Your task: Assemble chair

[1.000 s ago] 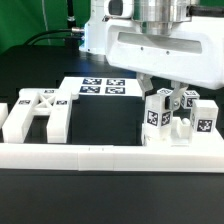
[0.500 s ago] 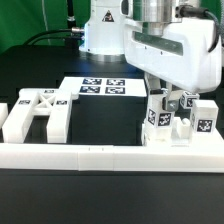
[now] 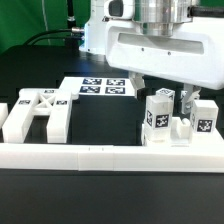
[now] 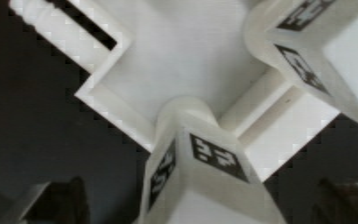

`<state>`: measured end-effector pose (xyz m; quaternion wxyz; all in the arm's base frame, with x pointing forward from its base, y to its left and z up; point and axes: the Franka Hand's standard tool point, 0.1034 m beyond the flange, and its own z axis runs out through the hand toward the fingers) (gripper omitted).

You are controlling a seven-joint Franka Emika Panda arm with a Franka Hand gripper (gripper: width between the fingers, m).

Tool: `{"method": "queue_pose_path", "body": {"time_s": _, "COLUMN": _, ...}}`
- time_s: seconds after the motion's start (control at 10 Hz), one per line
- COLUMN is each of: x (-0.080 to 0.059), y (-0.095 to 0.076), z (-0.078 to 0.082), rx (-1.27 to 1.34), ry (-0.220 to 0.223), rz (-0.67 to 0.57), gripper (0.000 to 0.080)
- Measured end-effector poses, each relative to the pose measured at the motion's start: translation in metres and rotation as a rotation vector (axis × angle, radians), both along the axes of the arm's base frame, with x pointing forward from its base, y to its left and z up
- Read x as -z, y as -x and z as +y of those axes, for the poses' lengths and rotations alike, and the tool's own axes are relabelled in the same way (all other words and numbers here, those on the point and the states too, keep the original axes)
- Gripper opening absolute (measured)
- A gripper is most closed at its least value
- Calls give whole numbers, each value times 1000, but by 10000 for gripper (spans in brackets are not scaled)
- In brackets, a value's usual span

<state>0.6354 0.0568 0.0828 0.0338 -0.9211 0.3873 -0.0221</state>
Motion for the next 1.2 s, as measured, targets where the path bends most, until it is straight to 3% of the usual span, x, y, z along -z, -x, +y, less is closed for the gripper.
{"method": "queue_pose_path", "body": {"time_s": 0.6, "x": 1, "y": 0, "z": -6, "rx": -539, "ry": 41, "rz": -22, "gripper": 649}}
{"method": "queue_pose_path", "body": {"time_s": 1.2, "x": 2, "y": 0, "z": -10, "rx": -905, "ry": 76, "rz": -34, "gripper": 649}}
